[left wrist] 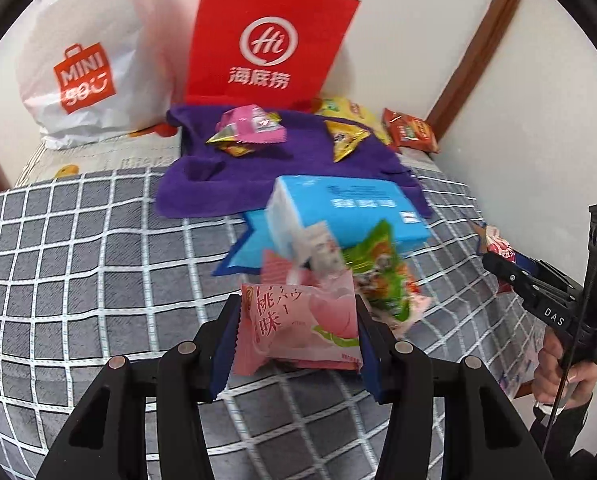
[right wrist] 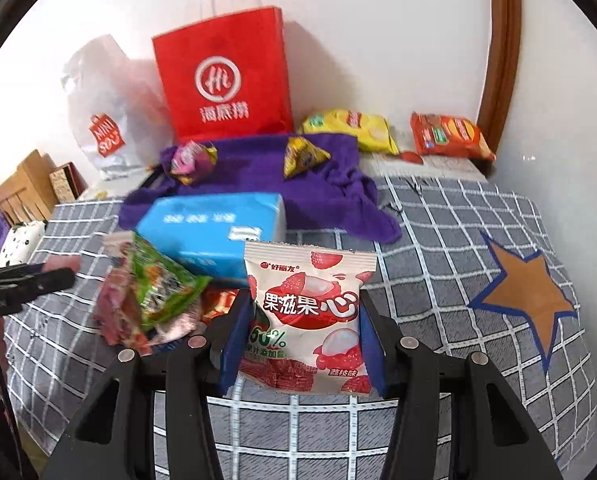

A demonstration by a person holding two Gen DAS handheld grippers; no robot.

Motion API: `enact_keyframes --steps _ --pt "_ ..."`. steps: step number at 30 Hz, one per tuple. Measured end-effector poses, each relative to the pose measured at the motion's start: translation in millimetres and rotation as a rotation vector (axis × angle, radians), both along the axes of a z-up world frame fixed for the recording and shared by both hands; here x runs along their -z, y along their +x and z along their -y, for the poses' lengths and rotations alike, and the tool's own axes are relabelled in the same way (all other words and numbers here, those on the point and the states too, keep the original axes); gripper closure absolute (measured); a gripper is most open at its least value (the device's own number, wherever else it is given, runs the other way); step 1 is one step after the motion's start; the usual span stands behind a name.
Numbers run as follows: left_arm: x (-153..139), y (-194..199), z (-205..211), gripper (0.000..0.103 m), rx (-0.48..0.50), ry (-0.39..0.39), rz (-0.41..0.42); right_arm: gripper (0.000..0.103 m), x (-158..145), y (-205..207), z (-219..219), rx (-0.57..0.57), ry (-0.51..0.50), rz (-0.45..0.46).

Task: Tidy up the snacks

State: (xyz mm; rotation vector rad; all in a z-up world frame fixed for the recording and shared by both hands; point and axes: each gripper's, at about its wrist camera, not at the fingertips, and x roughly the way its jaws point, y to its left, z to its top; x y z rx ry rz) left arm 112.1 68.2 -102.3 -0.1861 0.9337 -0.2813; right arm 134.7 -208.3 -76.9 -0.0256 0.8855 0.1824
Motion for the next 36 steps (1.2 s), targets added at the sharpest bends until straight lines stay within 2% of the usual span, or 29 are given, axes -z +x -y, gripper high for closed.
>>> enact_keyframes --steps 17,31,36 --pt "-39.9 3.0 29.0 0.053 0.035 -0.028 0.050 0.053 -39.7 -4.4 -10.0 -0.018 0.053 0.077" --pt "-43.6 5.9 26.6 0.053 0.062 -0.084 0.070 0.053 -32.9 10.6 -11.6 -0.019 0.082 0.037" --pt "-47.9 10.7 30.3 0.053 0.053 -0.043 0.064 0.053 -28.7 14.9 -5.7 -0.004 0.109 0.024"
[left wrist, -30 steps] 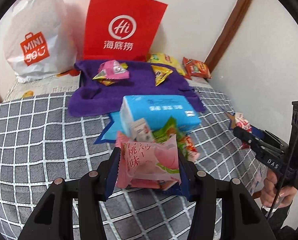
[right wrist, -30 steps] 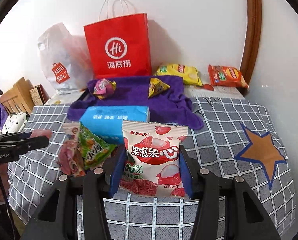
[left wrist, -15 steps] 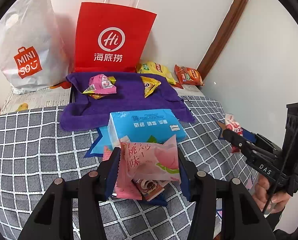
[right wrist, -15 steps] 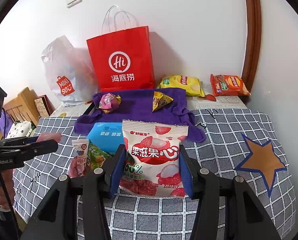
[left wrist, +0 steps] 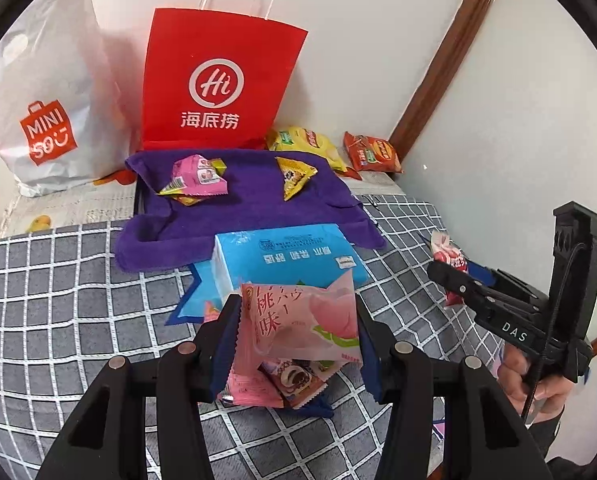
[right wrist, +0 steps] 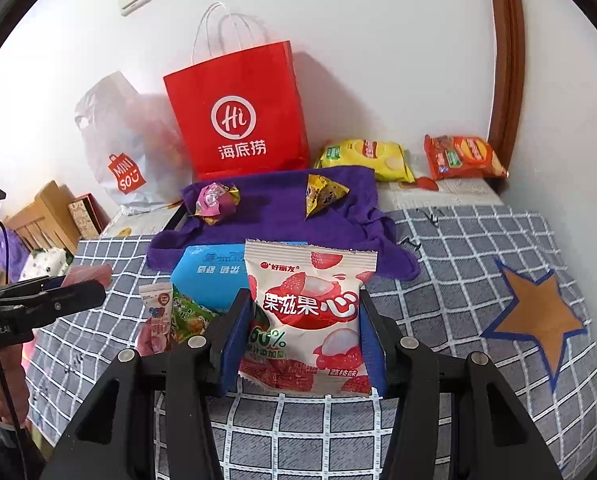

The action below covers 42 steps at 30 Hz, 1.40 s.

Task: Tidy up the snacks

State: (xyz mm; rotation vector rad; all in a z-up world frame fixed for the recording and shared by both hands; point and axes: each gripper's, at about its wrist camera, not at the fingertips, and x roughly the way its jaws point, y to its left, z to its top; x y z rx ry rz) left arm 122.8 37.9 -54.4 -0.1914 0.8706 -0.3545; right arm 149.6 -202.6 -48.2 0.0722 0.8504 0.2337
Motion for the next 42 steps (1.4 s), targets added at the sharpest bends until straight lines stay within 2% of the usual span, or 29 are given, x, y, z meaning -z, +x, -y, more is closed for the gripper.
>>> enact_keyframes --steps 3,10,16,22,31,42 --pt "-5.3 -0.4 -0.3 0.053 0.013 -0.012 0.015 0.053 0.0 4.0 2.0 -0.020 0.024 0.007" --pt "-9.7 6.2 -7.7 0.053 0.006 -0.010 0.026 0.053 -6.1 9.1 -11.2 -0.043 -0.020 0.056" --pt "-7.0 11.9 -21.0 0.053 -0.018 -0.044 0.021 0.053 -4.4 14.4 -14.0 -0.055 -0.036 0.047" --pt "-10.8 26.6 -27.3 0.053 -0.030 -0.024 0.025 0.053 -3.8 30.6 -18.2 -0.066 -0.042 0.047" --pt "-24.1 58.8 -28.4 0.054 -0.043 -0.005 0.051 0.053 -4.2 64.6 -19.5 -0.059 -0.047 0.043" --pt "-32.4 108.0 -29.2 0.053 -0.072 0.011 0.042 0.053 -15.5 112.8 -25.2 -0.061 -0.045 0.066"
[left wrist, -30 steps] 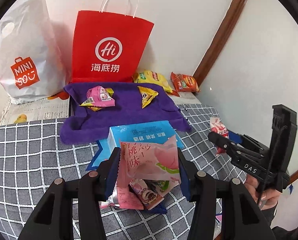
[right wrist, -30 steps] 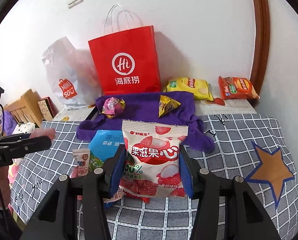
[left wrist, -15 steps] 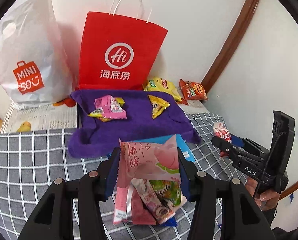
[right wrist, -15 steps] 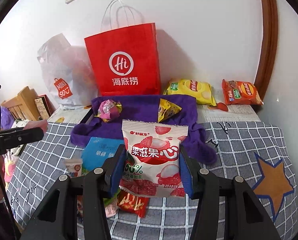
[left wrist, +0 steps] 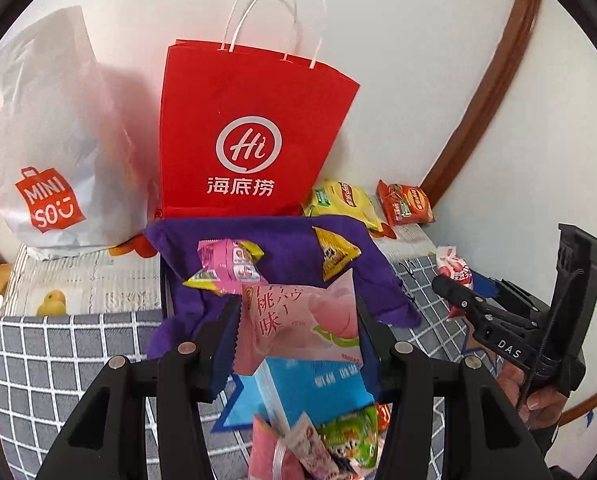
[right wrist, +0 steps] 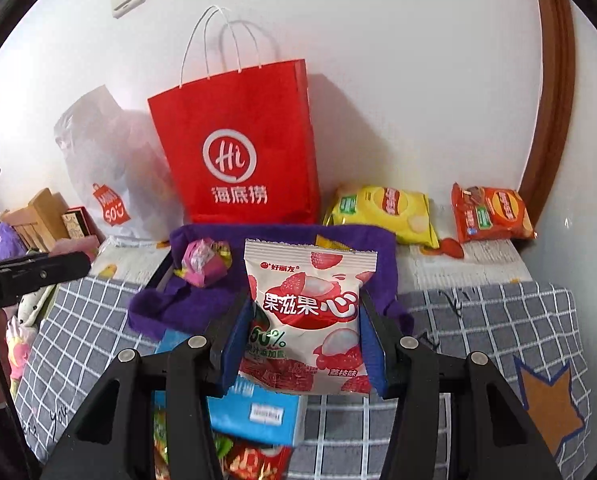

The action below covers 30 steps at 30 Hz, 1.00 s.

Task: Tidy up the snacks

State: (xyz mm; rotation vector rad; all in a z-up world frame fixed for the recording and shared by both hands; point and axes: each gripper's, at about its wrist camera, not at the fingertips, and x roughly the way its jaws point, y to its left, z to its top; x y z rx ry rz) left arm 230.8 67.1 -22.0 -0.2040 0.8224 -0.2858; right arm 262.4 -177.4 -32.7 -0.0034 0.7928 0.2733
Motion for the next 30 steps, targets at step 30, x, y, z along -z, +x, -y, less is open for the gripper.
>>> enact_keyframes --steps 30 --pt "4.1 32.6 -15.6 0.053 -0.051 0.056 -0.023 0.053 37.9 61.7 -4.9 -0.040 0.000 -0.070"
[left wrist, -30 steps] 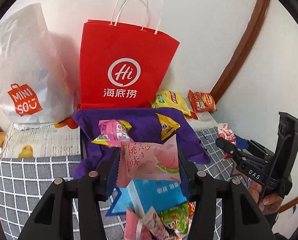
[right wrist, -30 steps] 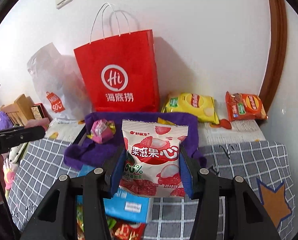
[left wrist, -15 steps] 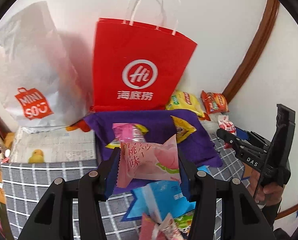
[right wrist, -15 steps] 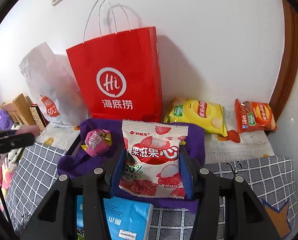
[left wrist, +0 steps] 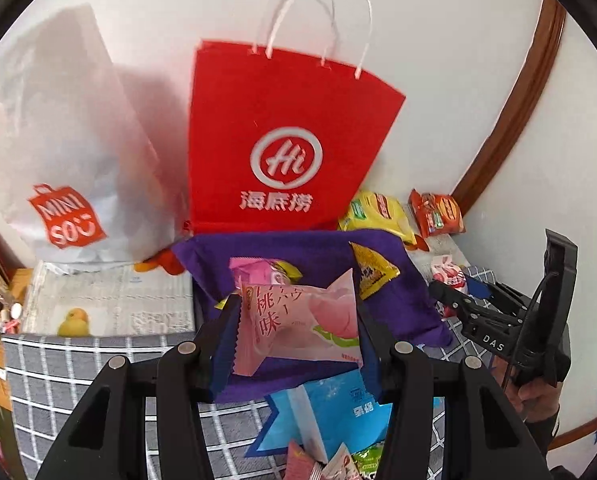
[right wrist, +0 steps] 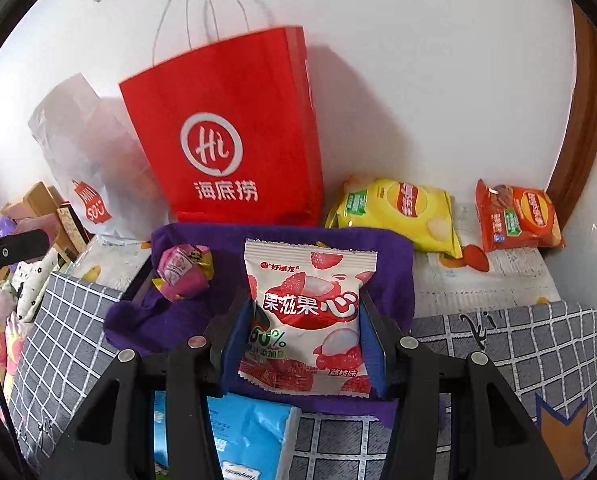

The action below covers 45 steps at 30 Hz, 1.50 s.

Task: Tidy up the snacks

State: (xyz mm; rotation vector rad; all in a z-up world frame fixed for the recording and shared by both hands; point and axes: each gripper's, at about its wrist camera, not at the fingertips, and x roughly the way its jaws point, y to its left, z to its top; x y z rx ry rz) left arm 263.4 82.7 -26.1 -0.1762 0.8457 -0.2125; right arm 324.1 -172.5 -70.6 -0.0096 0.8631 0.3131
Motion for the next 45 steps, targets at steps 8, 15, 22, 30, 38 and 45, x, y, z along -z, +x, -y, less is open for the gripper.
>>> enact_keyframes --steps 8,15,22,30,38,45 --pt "39.0 29.5 3.7 0.053 0.010 -0.026 -0.064 0.053 38.7 18.2 3.8 0.006 -0.005 -0.074" --pt "68.8 45.1 2.4 0.053 0.008 -0.001 -0.159 0.053 71.3 27.6 3.8 0.021 -0.028 -0.129" --pt "87.4 52.4 3.5 0.053 0.007 0.007 -0.217 0.053 88.8 28.6 5.6 0.027 -0.040 -0.147" --pt "115.0 62.6 2.5 0.053 -0.011 -0.001 -0.288 0.052 102.7 32.7 9.6 0.047 -0.037 -0.166" --pt "128.3 68.9 5.6 0.052 -0.003 -0.026 -0.320 0.051 112.5 35.7 8.8 0.044 -0.046 -0.181" --pt "128.3 68.7 8.7 0.050 0.008 -0.028 -0.310 0.050 110.8 35.1 8.2 0.040 -0.048 -0.182"
